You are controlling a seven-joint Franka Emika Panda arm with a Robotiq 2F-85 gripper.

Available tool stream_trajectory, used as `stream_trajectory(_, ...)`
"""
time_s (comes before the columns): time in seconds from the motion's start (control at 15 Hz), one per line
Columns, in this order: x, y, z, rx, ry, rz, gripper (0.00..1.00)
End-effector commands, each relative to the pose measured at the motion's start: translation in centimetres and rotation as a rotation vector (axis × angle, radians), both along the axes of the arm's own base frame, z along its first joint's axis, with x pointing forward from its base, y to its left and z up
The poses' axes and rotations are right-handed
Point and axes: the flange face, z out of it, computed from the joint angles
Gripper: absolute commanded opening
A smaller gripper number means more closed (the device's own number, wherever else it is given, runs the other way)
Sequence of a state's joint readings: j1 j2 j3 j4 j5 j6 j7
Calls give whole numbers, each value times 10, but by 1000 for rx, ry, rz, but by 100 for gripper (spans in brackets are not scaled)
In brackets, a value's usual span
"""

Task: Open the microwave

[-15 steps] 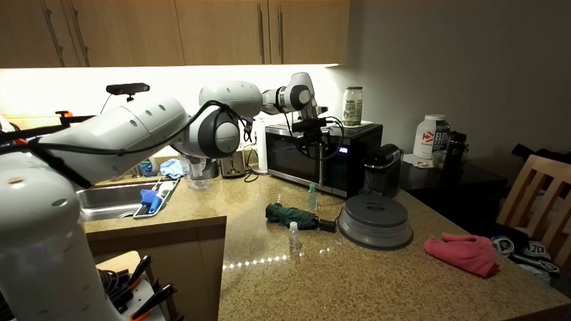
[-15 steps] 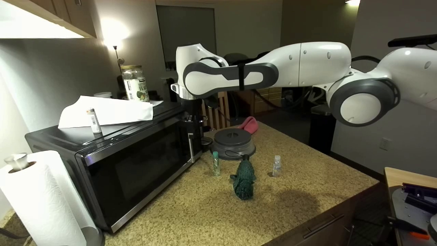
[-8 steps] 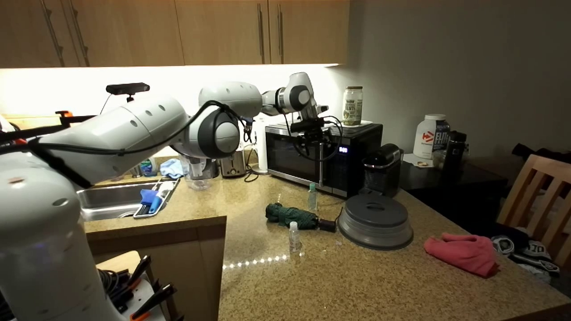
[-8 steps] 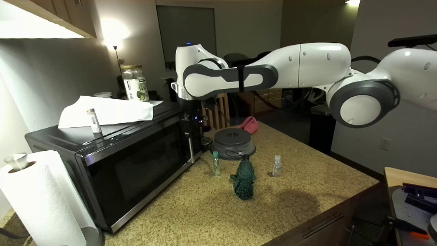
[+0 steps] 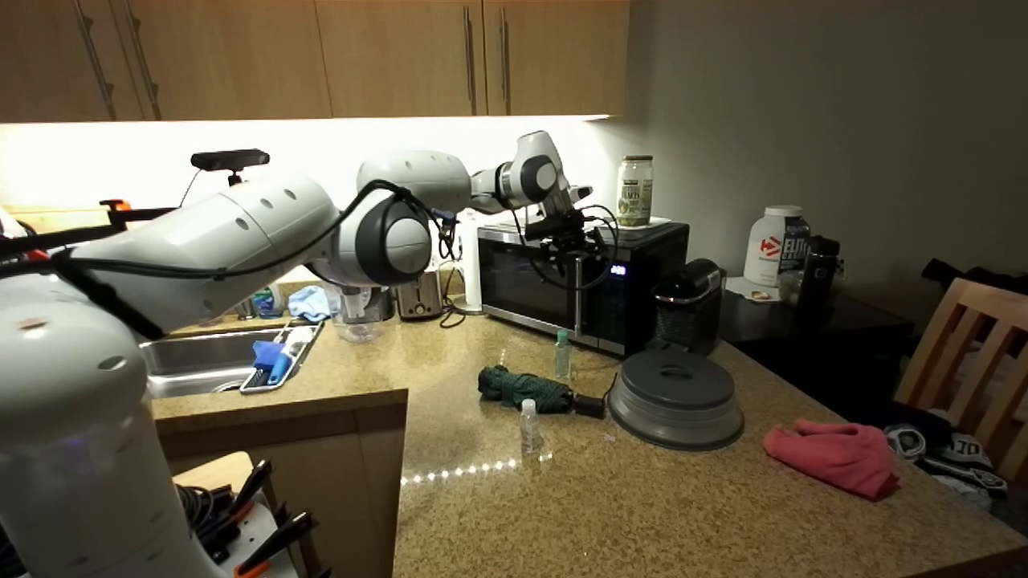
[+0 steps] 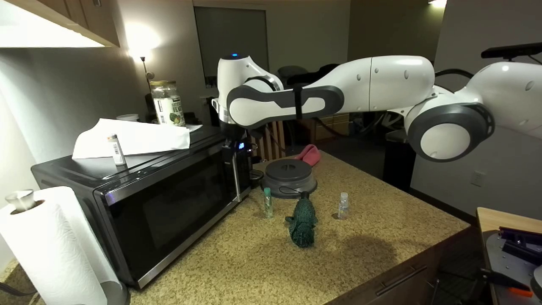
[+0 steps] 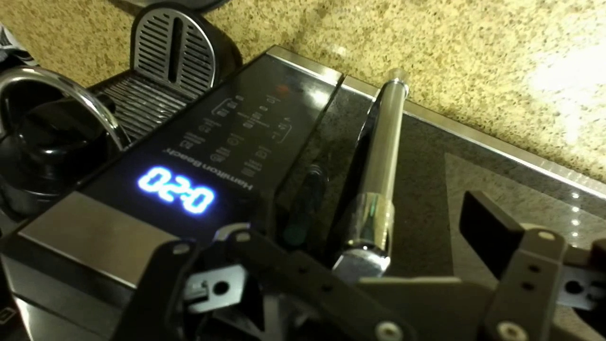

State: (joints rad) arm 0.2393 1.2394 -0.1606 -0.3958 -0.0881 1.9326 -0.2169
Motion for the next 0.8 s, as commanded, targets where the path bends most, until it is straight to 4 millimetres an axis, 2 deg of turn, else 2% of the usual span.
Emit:
stream_trajectory(0.0, 3, 0, 1, -19, -40, -16, 100)
stream_trajectory(0.07, 3, 0, 1, -20, -42, -13, 75)
stream_trajectory(0.13, 3, 0, 1, -21, -43, -14, 74)
stream_trajectory(0.53, 4, -4, 3, -34, -53, -17, 34)
stream_trajectory(0.73, 2, 3, 2, -30, -49, -8, 16)
